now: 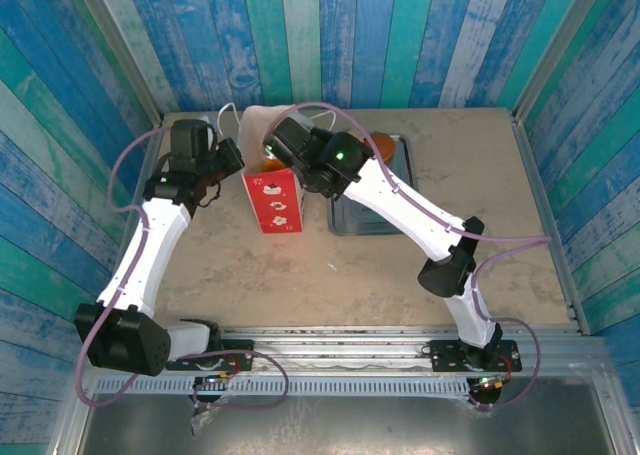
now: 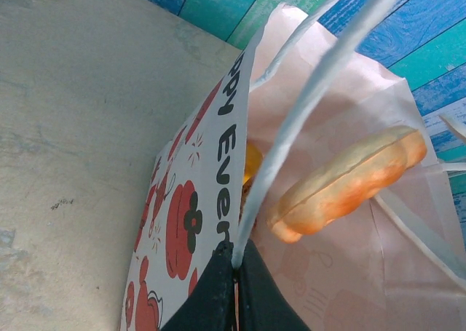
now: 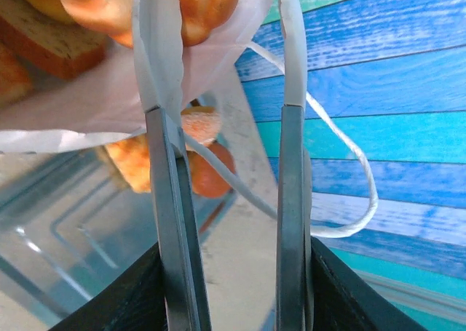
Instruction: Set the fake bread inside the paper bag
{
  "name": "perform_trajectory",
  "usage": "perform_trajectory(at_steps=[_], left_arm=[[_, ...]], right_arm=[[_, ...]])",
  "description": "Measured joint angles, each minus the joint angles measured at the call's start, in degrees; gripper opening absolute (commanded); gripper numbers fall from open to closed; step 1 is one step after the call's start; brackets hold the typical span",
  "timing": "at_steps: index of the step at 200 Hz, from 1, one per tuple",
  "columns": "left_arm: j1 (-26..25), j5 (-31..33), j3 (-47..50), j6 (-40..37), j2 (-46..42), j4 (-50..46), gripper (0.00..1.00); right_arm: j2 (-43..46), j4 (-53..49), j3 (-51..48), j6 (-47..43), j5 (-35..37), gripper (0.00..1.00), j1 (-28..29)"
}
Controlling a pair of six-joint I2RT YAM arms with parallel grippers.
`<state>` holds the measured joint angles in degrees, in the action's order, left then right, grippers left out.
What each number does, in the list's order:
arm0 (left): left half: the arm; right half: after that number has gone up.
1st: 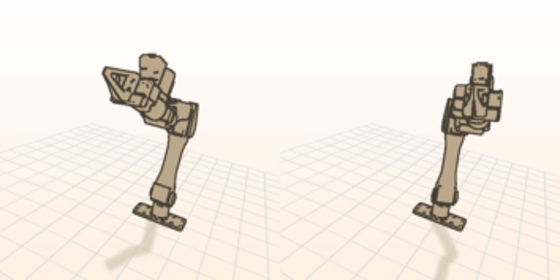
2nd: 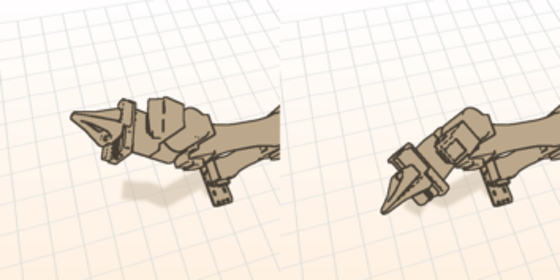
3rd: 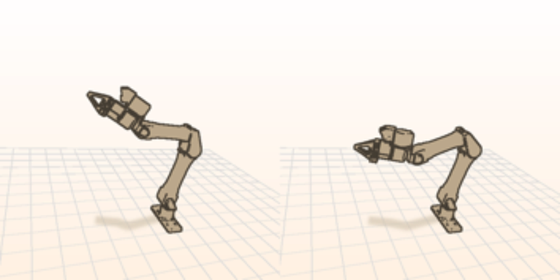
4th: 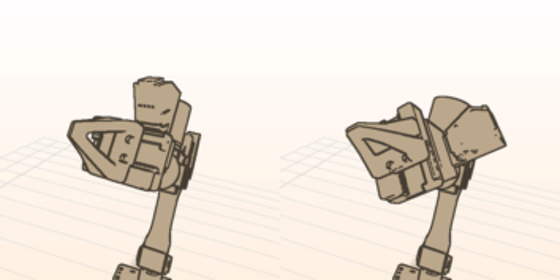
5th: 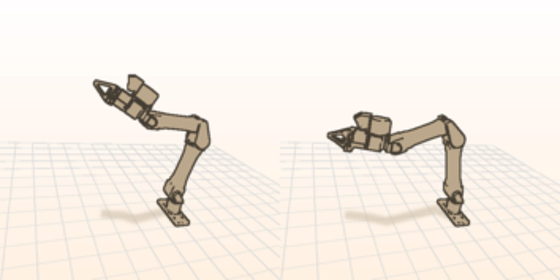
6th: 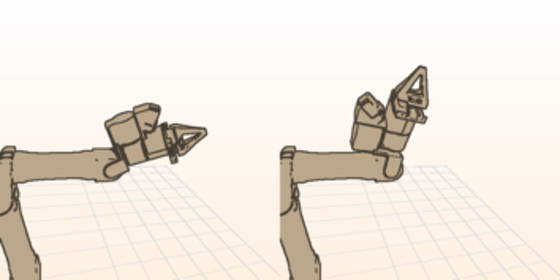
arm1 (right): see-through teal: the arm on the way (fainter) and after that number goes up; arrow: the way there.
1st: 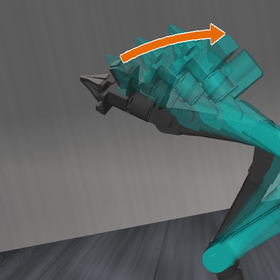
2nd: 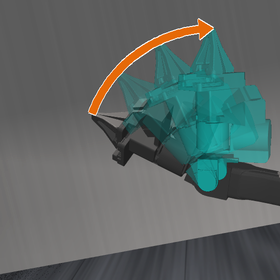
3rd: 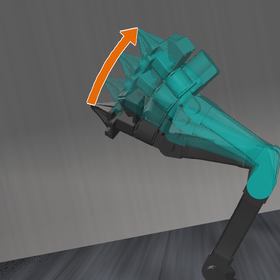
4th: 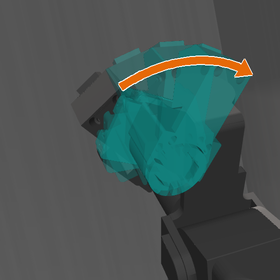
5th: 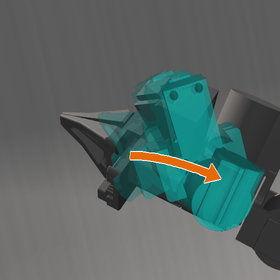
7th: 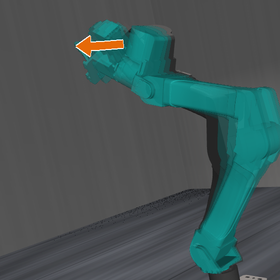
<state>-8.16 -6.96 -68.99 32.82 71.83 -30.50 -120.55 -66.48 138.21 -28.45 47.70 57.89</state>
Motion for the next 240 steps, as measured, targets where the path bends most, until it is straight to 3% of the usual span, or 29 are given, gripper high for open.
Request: perform_trajectory(at_steps=[150, 240], left_arm=[[0.0, -1.1, 0.1, -1.1, 0.0, 0.0, 0.08], [0.0, -1.9, 0.8, -1.1, -0.1, 1.1, 0.08]], right_arm=[[6.6, 11.6, -8.6, -26.6, 6.4, 0.45, 3.7], [9.5, 16.7, -14.7, -41.7, 6.2, 0.46, 4.8]])
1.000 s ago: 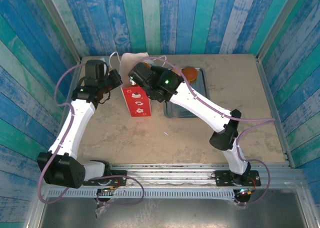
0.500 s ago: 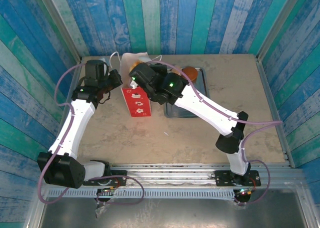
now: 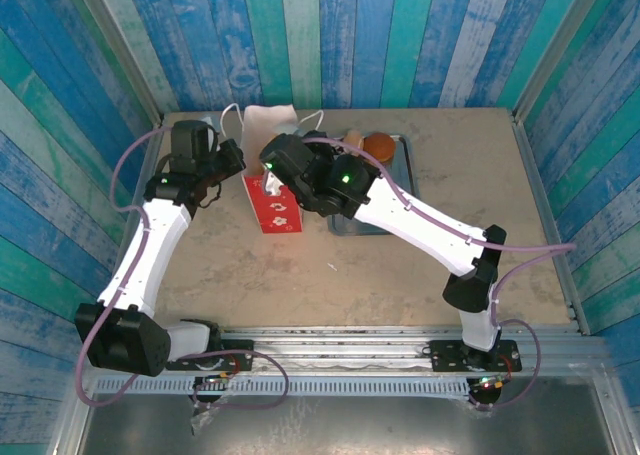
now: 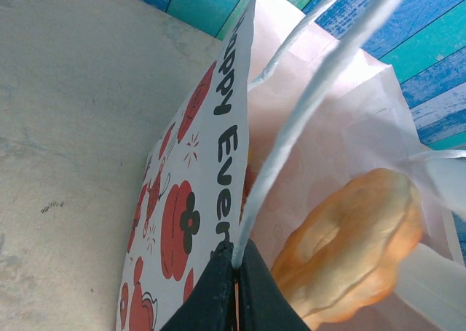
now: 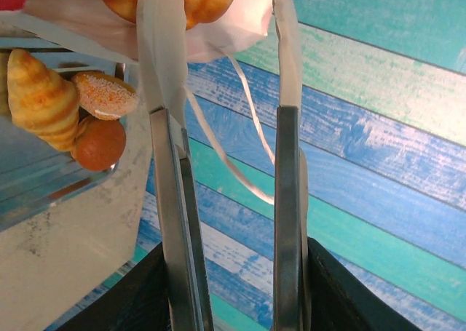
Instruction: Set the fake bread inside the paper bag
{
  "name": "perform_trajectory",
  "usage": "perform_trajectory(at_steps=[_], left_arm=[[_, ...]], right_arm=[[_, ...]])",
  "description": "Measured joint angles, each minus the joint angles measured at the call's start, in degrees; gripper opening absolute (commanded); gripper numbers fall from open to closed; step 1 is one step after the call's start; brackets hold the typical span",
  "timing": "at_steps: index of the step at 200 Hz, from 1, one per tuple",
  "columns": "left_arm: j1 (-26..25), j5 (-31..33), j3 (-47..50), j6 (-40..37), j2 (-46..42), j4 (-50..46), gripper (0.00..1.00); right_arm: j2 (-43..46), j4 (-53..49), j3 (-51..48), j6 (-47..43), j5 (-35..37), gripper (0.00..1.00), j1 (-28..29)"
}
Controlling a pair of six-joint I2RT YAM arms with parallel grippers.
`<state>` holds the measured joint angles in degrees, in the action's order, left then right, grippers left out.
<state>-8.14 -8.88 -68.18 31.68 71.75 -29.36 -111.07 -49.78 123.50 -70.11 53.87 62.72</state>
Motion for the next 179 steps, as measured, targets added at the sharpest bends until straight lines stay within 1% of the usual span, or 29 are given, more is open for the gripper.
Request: perform_trajectory(at_steps=[41, 75, 101, 125, 179], left_arm=[[0.0, -0.2, 0.0, -0.1, 0.0, 0.1, 0.08], [0.0, -0.2, 0.0, -0.2, 0.0, 0.1, 0.08], [0.0, -0.2, 0.0, -0.2, 0.0, 0.1, 0.08], [0.0, -0.2, 0.0, -0.2, 0.0, 0.2, 0.07], [0.0, -0.2, 0.0, -0.2, 0.0, 0.2, 0.07]], right_arm=[[1.0, 1.5, -1.5, -5.7, -4.0, 0.46, 0.0], [1.6, 0.5, -0.8, -5.9, -8.8, 0.48, -0.7], [1.4, -4.0, 3.1, -2.1, -13.9, 0.5, -2.0], [1.4, -8.0, 6.8, 3.3, -19.4, 0.52, -3.9], [1.8, -12.8, 7.3, 13.9, -31.7, 0.52, -6.8]])
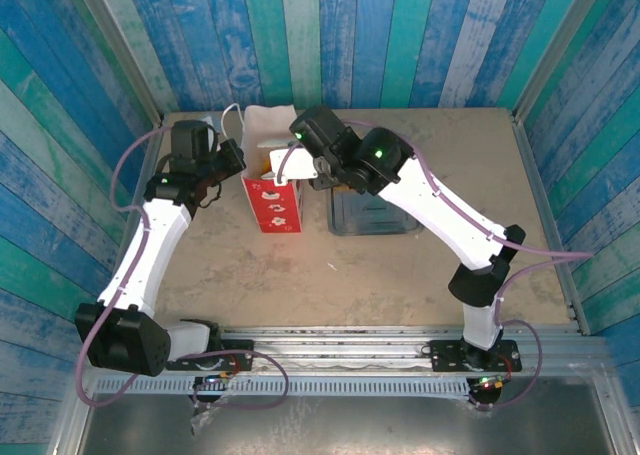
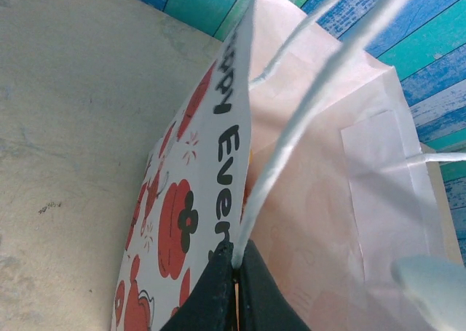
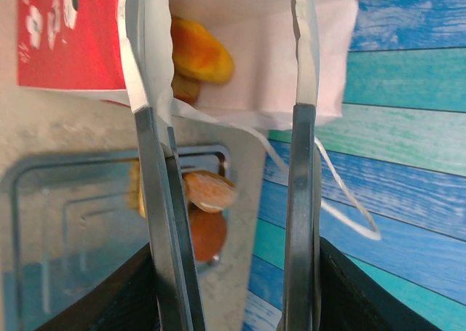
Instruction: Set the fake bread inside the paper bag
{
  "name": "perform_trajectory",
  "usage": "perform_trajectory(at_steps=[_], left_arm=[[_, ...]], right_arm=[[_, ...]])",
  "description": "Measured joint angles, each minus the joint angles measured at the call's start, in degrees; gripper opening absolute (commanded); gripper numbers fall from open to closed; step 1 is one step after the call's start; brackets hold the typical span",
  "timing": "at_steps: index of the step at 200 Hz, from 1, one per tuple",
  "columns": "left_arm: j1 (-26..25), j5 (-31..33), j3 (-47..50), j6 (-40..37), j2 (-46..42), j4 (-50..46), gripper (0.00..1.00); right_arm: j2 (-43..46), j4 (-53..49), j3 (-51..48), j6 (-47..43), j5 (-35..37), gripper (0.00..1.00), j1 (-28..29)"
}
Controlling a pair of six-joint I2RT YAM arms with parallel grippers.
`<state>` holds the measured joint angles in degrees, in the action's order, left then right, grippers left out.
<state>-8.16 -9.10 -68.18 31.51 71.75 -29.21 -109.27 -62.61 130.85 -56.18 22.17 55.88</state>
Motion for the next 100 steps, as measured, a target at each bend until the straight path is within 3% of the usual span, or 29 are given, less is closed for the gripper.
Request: perform_trajectory(at_steps=[63, 100], left_arm=[[0.0, -0.2, 0.0, 0.0, 0.0, 0.0, 0.09], [0.0, -1.3, 0.0, -0.3, 0.0, 0.4, 0.31]], right_arm=[[2.5, -1.2, 0.1, 12.0, -4.8, 0.47, -4.4], [7.3, 1.4, -2.3, 22.1, -4.4, 0.45, -5.9]])
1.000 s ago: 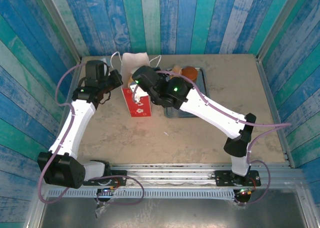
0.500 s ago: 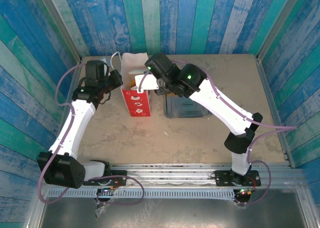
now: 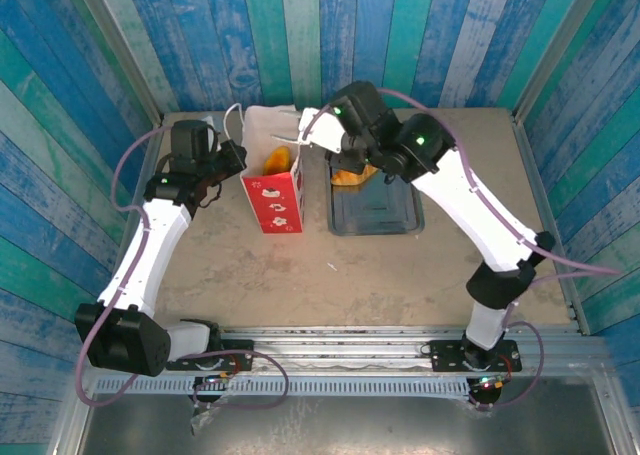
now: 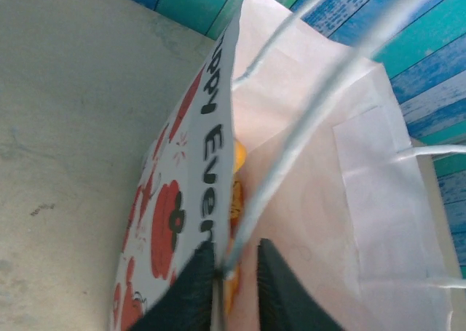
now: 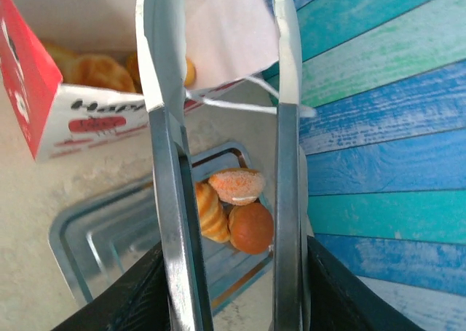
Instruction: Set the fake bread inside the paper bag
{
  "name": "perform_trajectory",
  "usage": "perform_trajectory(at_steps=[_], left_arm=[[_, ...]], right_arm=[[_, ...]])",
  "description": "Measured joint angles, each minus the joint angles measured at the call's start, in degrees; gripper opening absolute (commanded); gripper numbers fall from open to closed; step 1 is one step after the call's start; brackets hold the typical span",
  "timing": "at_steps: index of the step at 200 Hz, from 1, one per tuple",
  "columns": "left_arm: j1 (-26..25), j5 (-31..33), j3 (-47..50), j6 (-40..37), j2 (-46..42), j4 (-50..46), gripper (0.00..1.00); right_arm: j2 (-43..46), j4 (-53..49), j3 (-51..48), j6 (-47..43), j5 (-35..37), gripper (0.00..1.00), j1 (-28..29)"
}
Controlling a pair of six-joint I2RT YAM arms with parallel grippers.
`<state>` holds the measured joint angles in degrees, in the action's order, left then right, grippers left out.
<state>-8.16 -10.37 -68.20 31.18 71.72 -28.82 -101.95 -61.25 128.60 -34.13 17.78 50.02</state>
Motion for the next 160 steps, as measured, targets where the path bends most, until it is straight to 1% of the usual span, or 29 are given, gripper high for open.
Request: perform_trajectory(at_steps=[15, 29, 51, 67, 85, 113, 141, 160], left_arm=[[0.0, -0.3, 0.0, 0.3, -0.1, 0.2, 0.43], [0.0, -0.5, -0.2, 0.2, -0.3, 0.1, 0.53], [0.0, -0.7, -0.7, -0.2, -1.9, 0.0, 0.71], [0.0, -0.5, -0.7, -0.9, -4.0, 0.0, 0.8], [0.0, 0.3, -0.7, -1.2, -7.4, 0.0, 0.89], [0.0, 3.3, -0.2, -2.6, -14.1, 0.0, 0.96], [0.0, 6.6, 4.1, -3.7, -22.3, 0.4, 1.0], [0.0, 8.1, 8.6, -4.2, -26.6, 0.7, 0.97]], right_arm=[[4.3, 2.2, -3.5, 4.4, -0.5, 0.45, -0.1], [9.0, 4.5, -7.5, 8.3, -1.2, 0.45, -0.5], [15.8, 7.2, -12.5, 15.0, -2.2, 0.45, -2.6], [20.1, 8.7, -15.8, 19.6, -2.5, 0.45, -4.9], [23.9, 9.4, -20.0, 24.2, -2.7, 0.46, -7.6], [28.5, 9.3, -28.4, 32.0, -5.8, 0.47, -14.0], [29.3, 8.8, -36.2, 38.8, -11.1, 0.47, -21.6], [28.2, 8.2, -40.9, 41.6, -14.5, 0.46, -24.3]])
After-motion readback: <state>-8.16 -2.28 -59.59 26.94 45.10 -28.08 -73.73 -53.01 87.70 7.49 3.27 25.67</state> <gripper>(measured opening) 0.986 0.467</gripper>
